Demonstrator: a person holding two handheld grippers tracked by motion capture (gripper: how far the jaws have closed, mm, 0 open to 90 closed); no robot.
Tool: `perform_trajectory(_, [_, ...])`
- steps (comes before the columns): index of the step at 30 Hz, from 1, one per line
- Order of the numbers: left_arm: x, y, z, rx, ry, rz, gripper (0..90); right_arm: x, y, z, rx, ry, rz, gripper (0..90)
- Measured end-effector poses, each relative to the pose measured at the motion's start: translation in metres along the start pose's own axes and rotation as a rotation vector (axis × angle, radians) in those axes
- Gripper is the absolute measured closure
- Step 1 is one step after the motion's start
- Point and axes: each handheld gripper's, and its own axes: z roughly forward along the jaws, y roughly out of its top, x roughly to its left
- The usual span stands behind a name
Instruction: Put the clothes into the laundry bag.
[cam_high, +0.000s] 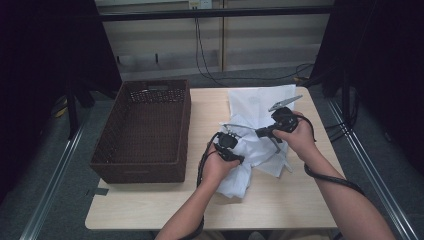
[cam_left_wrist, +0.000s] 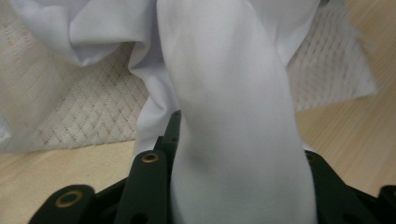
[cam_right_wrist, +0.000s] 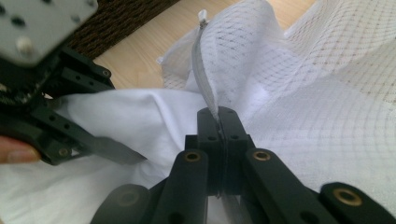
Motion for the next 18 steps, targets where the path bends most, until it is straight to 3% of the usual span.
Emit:
perform_trajectory(7, [-0.003,0.018,-0.017,-0.062,-0.008,-0.027,65.7,-0.001,0.004,-0.005,-0.020,0.002,0.001,89.5])
perform_trajectory(12, [-0.002,0.024,-0.012,-0.078,0.002,-0.058,65.7,0.001,0.007,-0.009,-0.022,0.002,-0.007,89.5])
perform_trajectory(18, [-0.004,0.025,-0.003,-0.061,-0.001,-0.073,65.7,0.003,0.011,-0.012,-0.030,0.011,-0.002,89.5])
